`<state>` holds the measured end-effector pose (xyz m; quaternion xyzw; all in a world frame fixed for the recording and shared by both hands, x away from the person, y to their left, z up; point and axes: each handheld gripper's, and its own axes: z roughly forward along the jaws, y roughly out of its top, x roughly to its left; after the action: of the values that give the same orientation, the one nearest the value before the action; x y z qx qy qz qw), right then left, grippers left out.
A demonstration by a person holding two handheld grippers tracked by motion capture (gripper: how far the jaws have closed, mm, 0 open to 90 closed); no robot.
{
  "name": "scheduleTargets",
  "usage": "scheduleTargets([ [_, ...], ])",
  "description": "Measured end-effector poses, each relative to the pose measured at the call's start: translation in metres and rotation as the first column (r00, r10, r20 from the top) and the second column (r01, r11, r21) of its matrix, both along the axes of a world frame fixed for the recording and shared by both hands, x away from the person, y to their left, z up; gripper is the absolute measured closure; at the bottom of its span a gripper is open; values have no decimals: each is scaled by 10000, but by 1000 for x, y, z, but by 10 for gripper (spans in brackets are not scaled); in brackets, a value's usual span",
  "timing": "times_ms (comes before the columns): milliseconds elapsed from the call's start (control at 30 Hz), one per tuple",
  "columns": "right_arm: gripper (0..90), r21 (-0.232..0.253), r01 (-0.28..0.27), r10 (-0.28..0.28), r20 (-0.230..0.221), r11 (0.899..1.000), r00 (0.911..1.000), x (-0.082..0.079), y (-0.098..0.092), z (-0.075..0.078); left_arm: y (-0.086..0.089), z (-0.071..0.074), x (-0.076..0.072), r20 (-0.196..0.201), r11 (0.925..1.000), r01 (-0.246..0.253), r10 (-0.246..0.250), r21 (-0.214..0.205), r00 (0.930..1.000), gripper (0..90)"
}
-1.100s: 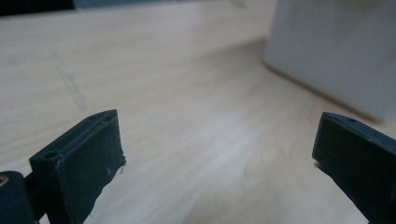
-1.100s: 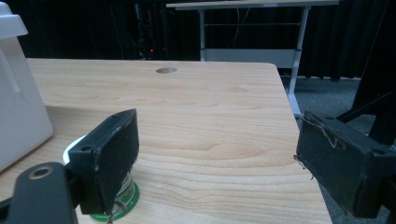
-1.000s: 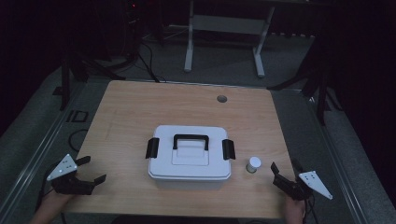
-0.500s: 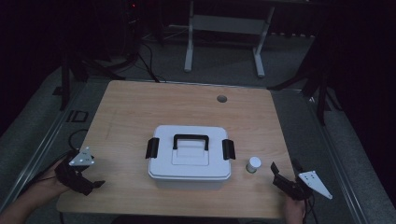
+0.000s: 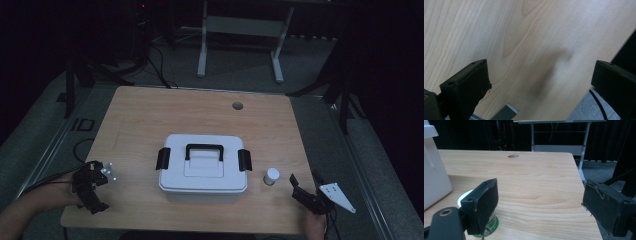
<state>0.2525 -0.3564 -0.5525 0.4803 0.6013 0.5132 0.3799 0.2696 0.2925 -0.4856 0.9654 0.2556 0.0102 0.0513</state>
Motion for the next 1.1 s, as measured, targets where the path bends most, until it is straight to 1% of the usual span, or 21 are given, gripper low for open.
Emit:
scheduleTargets([
  [33, 128, -3, -7, 7, -5, 10000, 10000, 0, 0, 0, -1, 1, 0, -118, 10000, 17, -17, -10, 9999, 10],
  [67, 128, -24, -6, 6, -9, 10000, 10000, 0, 0, 0, -5, 4, 1, -314, 9995, 92, -82, 296, 9995, 11],
  [100, 128, -24, -6, 6, -9, 10000, 10000, 0, 0, 0, -5, 4, 1, -314, 9995, 92, -82, 296, 9995, 10],
  [133, 128, -25, -3, 3, -10, 10000, 10000, 0, 0, 0, -8, 5, 2, -415, 9978, 247, -221, 622, 9989, 10],
  [167, 128, -15, -20, 20, -11, 10000, 10000, 0, 0, 0, -9, 5, 2, -443, 9970, 289, -257, 724, 9987, 10],
  [200, 128, -19, -19, 19, -9, 10000, 10000, 0, 0, 0, -11, 5, 3, -756, 9957, 324, -259, 873, 9968, 11],
  [233, 128, -12, -28, 28, -9, 10000, 10000, 0, 0, 0, -12, 6, 2, -842, 9943, 377, -294, 995, 9960, 10],
  [267, 128, -27, -37, 37, -7, 10000, 10000, 0, 0, 0, -15, 6, 3, -946, 9897, 549, -425, 1324, 9946, 11],
  [400, 128, -28, -45, 45, -11, 10000, 10000, 0, 1, 0, -21, 8, 5, -1424, 9796, 733, -468, 1869, 9887, 11],
  [467, 128, -28, -39, 39, -24, 10000, 10000, 0, 0, 0, -25, 11, 6, -1499, 9724, 871, -550, 2166, 9872, 11],
  [500, 128, -28, -39, 39, -24, 10000, 10000, 0, 0, 0, -26, 12, 7, -1614, 9710, 895, -540, 2216, 9854, 11],
  [633, 128, -27, -70, 70, -22, 10000, 10000, 0, 1, 0, -34, 19, 9, -1727, 9553, 1212, -759, 2696, 9820, 11],
  [667, 128, -30, -69, 69, -19, 10000, 10000, 0, 1, 0, -37, 22, 10, -1824, 9538, 1234, -744, 2739, 9804, 11],
  [733, 128, -26, -65, 65, -8, 10000, 10000, 0, 0, 0, -40, 27, 11, -1759, 9482, 1381, -897, 2861, 9803, 11],
  [767, 128, -17, -73, 73, -11, 10000, 10000, 0, 0, 0, -42, 31, 12, -1783, 9508, 1361, -881, 2781, 9800, 11],
  [833, 128, -27, -82, 82, 1, 10000, 10000, 0, 0, 0, -45, 39, 13, -1588, 9536, 1428, -1030, 2651, 9819, 11],
  [867, 128, -20, -79, 79, -12, 10000, 10000, 0, 0, 0, -47, 45, 15, -1593, 9600, 1352, -977, 2451, 9824, 17],
  [933, 128, -91, -66, 65, -36, 9999, 10000, 0, 1, 0, -53, 55, 17, -1508, 9619, 1499, -1172, 2286, 9816, 30],
  [1033, 128, -137, -72, 72, -39, 9999, 10000, 1, 2, 0, -59, 61, 19, -1456, 9607, 1613, -1304, 2260, 9807, 30],
  [1067, 128, -132, -79, 79, -33, 9999, 10000, 1, 2, 0, -62, 65, 20, -1572, 9651, 1590, -1274, 2083, 9793, 30],
  [1100, 128, -120, -81, 81, -42, 9999, 10000, 1, 1, 0, -64, 68, 21, -1529, 9650, 1628, -1326, 2058, 9793, 30],
])
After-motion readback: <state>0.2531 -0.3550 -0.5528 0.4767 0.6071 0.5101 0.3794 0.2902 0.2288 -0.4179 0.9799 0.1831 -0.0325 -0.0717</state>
